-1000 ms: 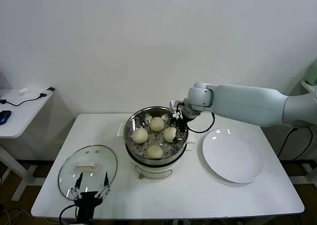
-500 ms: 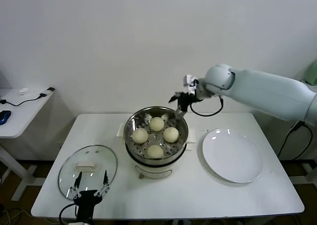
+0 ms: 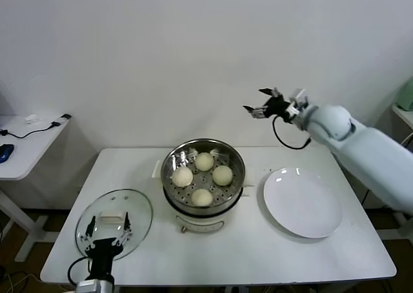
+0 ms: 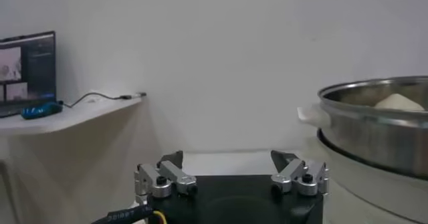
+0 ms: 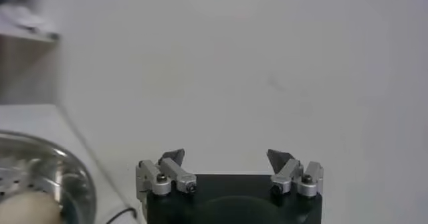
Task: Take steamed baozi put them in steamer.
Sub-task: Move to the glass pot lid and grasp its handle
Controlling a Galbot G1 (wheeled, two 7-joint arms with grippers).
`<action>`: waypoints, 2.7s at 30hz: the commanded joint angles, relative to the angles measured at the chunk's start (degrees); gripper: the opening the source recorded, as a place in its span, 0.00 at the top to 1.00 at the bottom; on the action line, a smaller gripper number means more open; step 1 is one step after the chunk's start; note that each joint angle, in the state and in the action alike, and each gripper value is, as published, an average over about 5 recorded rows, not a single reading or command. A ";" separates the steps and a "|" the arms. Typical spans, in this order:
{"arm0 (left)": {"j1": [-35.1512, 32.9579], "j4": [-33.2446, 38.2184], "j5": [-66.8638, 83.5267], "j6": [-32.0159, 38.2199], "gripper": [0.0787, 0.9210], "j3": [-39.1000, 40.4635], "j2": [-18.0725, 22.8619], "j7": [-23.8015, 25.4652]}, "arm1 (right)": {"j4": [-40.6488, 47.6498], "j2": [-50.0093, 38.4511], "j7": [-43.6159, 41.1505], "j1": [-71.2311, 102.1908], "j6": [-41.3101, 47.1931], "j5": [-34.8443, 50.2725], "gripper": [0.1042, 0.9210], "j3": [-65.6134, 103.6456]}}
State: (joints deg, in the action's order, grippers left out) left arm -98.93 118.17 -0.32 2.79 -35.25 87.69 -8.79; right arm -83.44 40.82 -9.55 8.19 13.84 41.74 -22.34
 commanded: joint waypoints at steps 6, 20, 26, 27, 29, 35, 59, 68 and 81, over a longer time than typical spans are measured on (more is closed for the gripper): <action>2.31 -3.50 -1.95 4.37 0.12 -1.06 -4.19 -1.38 | -8.41 13.83 6.27 66.77 -20.15 -17.21 0.12 63.32; 4.63 -15.28 -45.80 12.54 0.12 -4.74 -5.88 -18.61 | -6.31 30.19 4.58 76.11 -32.67 -22.75 0.12 59.47; 3.47 -22.90 -63.02 9.90 0.12 -4.30 -10.98 -21.96 | -7.61 32.82 5.11 76.34 -31.68 -25.62 0.12 57.45; 3.56 -24.26 -64.74 9.14 0.12 -4.17 -11.49 -22.01 | -7.86 33.05 5.11 76.35 -31.48 -26.04 0.12 57.12; 4.16 -26.90 -67.54 7.67 0.12 -4.11 -12.13 -22.12 | -8.18 33.65 5.08 76.24 -31.36 -27.15 0.12 56.64; 7.31 -31.92 -70.93 5.55 0.12 -4.72 -11.86 -22.28 | -8.22 34.81 5.38 76.07 -31.89 -28.59 0.12 56.04; 19.43 -38.03 -78.66 2.31 0.12 -4.52 -10.22 -19.70 | -7.45 33.79 6.22 79.27 -34.36 -25.29 0.12 57.18; 21.12 -39.40 -78.88 1.96 0.12 -4.26 -10.74 -19.74 | -6.51 33.87 6.24 79.43 -34.82 -25.26 0.12 57.09; 21.23 -42.66 -79.44 0.47 0.39 -4.26 -11.14 -19.99 | -5.87 33.91 5.74 79.36 -34.97 -25.63 0.12 56.68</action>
State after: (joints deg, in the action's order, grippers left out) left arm -78.71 77.72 -78.89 3.98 -39.50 76.54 -28.86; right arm -89.55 74.63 -3.61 87.44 -21.03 16.21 34.41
